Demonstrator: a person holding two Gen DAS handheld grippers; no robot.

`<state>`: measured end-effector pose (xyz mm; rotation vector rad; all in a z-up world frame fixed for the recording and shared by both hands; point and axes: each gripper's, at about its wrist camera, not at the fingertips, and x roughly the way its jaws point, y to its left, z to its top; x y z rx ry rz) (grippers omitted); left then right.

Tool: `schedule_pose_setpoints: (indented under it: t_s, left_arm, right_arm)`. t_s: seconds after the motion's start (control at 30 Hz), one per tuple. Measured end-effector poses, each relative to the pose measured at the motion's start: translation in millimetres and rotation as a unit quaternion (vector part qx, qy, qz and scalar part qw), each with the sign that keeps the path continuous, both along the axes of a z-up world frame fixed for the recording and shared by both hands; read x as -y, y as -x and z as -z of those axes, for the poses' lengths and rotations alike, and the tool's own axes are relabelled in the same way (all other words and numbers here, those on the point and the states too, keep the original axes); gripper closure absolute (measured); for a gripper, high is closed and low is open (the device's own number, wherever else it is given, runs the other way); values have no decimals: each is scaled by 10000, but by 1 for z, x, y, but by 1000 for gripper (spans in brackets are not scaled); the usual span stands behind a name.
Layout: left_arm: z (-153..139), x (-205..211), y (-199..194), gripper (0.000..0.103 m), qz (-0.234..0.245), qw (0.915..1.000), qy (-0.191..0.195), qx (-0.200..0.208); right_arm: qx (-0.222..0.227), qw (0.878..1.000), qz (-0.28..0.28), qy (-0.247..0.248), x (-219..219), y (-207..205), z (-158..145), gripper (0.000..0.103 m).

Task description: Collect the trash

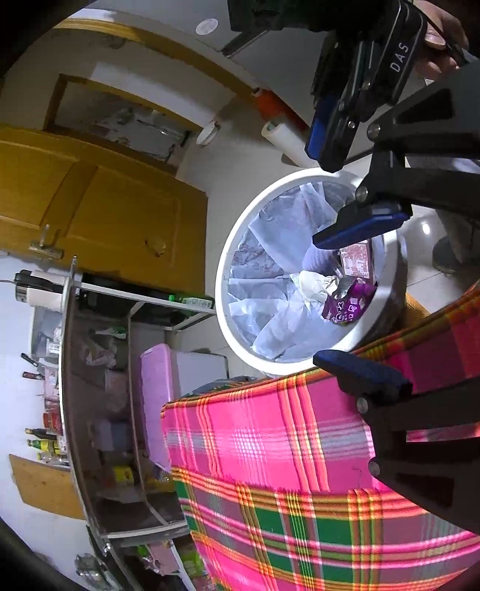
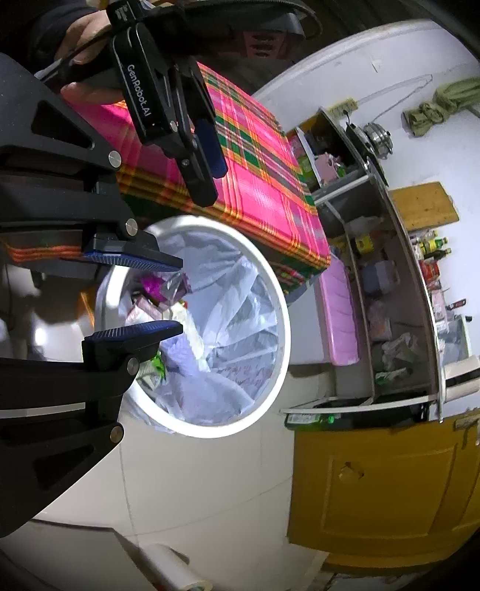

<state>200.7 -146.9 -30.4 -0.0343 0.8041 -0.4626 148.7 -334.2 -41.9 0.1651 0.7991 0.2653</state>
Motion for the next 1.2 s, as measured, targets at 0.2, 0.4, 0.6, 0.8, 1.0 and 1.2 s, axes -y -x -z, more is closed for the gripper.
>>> schedule_pose_setpoints:
  t_s: [0.2,0.4,0.6,0.8,1.0,1.2]
  left_arm:
    - [-17,-17,28,47,-168,9996,17,239]
    - [-29,-36,57,47,-406,9982,17,448]
    - [-37,-55,82,47,-633,9962,17,602]
    - [-40,-67,101,47,-822,9943,-34,677]
    - [-40,-75,117,47,-984,9919,-140,787]
    - [-42,-79,132,47,-1053,9905,-189,863]
  right_arm:
    - [211,9997,-134,82,-15,17,-14,75]
    - [426,9987,-249,152,-29,36,-26,67]
    - [627,9971,-366,239,-44,54,-34,62]
    - [716,9954,-536,330,-58,67,-35,62]
    - [752,9946,-630,348,-65,79,-34,62]
    - [822,9941,-633,328,-67,89,-37,62]
